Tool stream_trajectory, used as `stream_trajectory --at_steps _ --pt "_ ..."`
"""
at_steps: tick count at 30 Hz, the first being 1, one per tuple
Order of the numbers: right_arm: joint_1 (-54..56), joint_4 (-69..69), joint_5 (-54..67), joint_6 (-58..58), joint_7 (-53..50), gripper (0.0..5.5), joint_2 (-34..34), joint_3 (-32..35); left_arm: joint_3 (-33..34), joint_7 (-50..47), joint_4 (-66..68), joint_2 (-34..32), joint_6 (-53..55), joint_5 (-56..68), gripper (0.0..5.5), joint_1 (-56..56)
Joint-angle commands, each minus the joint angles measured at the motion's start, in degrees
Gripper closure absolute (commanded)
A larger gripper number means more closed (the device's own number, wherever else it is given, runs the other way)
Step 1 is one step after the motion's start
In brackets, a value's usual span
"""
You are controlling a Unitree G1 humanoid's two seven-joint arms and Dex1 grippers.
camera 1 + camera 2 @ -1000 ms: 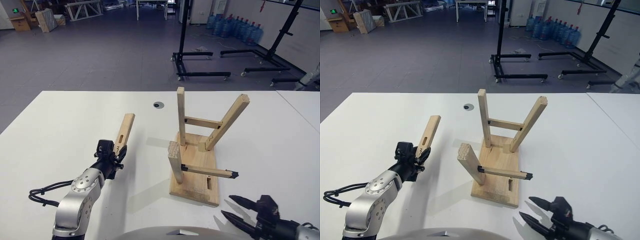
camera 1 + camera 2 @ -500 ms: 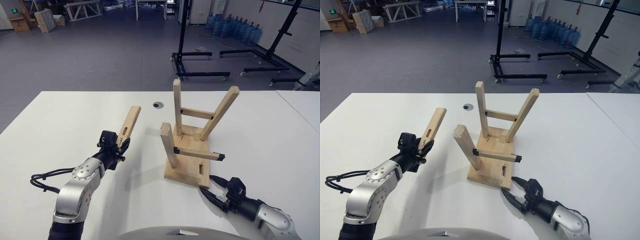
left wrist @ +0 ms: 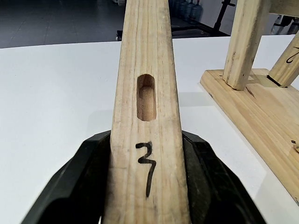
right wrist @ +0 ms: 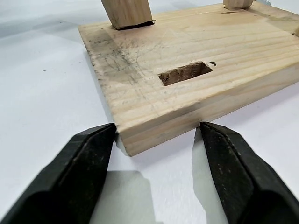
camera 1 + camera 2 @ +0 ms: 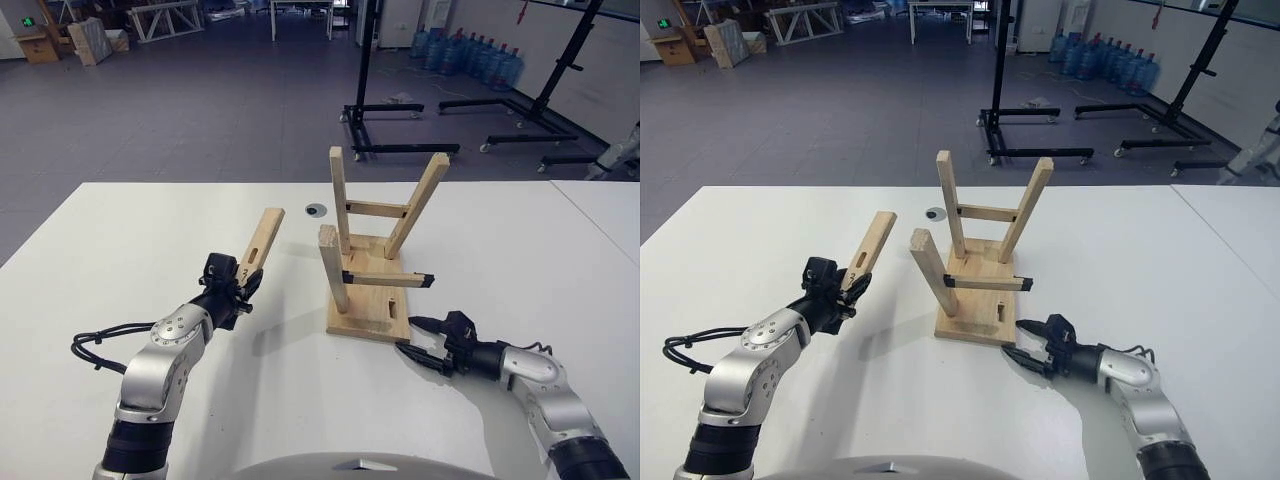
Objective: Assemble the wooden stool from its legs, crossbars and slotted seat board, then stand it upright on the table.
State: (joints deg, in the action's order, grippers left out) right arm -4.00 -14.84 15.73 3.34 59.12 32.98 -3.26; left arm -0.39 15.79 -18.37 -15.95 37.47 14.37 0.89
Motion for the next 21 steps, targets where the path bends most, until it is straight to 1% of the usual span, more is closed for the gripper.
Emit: stream_trajectory --at_steps 1,7,12,15,18,21 --pt "1.5 -5.1 -4.2 -1.4 -0.3 2.19 -1.1 -3.7 -0.6 0.6 1.6 0.0 -1.3 -0.7 3.45 2.1" --pt "3.6 -5.3 -3.6 -0.6 -0.7 2.19 -1.3 -4.6 -0.6 0.2 2.3 0.9 -2.8 -0.9 3.45 2.6" --pt "2.9 -2.2 -1.8 -0.5 -0.7 2.19 -0.2 -2.9 1.0 -0.4 2.9 1.8 -4.7 -0.8 3.45 3.3" --pt "0.3 6.0 2.4 -2.3 -0.6 2.19 0.9 0.5 4.2 -1.4 3.0 2.6 -8.2 0.0 3.45 5.1" --pt "-3.8 21.8 12.3 -10.2 -1.6 2.19 2.7 6.6 8.5 -2.3 2.3 2.9 -11.5 1.8 3.45 8.6" --pt "-6.2 30.4 17.9 -16.2 -3.6 2.19 4.4 10.9 11.0 -2.3 0.9 2.7 -12.9 3.7 3.45 11.7"
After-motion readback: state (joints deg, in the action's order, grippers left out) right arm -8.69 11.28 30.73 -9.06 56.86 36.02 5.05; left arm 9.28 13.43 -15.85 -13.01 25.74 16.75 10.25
